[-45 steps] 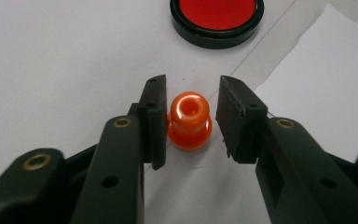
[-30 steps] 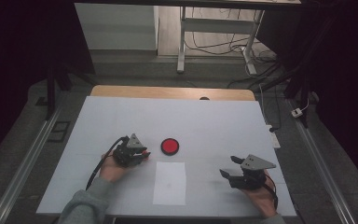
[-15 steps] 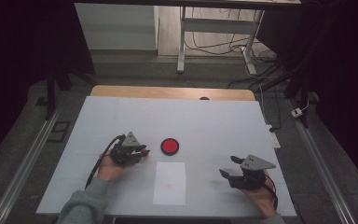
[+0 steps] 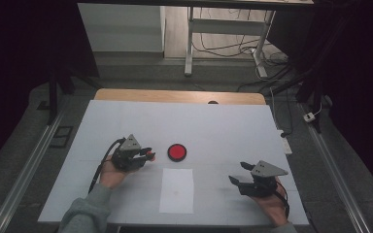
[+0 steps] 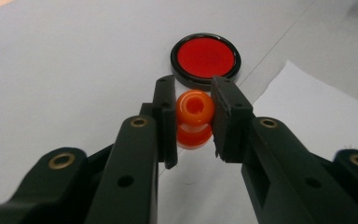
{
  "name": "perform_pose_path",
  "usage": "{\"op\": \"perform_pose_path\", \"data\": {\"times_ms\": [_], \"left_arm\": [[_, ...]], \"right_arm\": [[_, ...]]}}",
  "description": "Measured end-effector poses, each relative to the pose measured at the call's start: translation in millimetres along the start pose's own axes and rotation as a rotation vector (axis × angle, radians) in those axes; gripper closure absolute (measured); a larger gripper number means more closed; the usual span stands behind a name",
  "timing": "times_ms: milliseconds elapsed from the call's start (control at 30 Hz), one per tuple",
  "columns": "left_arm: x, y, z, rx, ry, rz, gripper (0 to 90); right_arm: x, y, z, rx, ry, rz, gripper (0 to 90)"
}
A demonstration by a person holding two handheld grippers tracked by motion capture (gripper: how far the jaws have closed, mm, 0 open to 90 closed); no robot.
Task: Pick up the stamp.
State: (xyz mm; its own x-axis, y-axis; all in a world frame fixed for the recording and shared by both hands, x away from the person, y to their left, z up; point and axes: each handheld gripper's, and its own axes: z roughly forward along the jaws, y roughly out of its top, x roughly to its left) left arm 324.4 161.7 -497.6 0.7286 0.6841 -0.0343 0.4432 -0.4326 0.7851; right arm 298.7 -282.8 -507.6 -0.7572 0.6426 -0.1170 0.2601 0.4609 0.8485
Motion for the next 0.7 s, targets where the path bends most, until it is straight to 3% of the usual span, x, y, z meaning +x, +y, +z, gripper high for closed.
{"op": "perform_pose_path", "data": {"times_ms": [233,700], "left_arm": [[-0.6,2.4,-8.1,-0.047,-0.041,-0.021,72.8],[-12.0,16.1,-27.6,-0.13,-0.097,0.002,72.7]], "right_arm": [[-0.9,1.0,0.6,-0.003,0.002,0.005,30.2],[1.8,1.2,2.6,-0.003,-0.006,0.002,30.3]]}}
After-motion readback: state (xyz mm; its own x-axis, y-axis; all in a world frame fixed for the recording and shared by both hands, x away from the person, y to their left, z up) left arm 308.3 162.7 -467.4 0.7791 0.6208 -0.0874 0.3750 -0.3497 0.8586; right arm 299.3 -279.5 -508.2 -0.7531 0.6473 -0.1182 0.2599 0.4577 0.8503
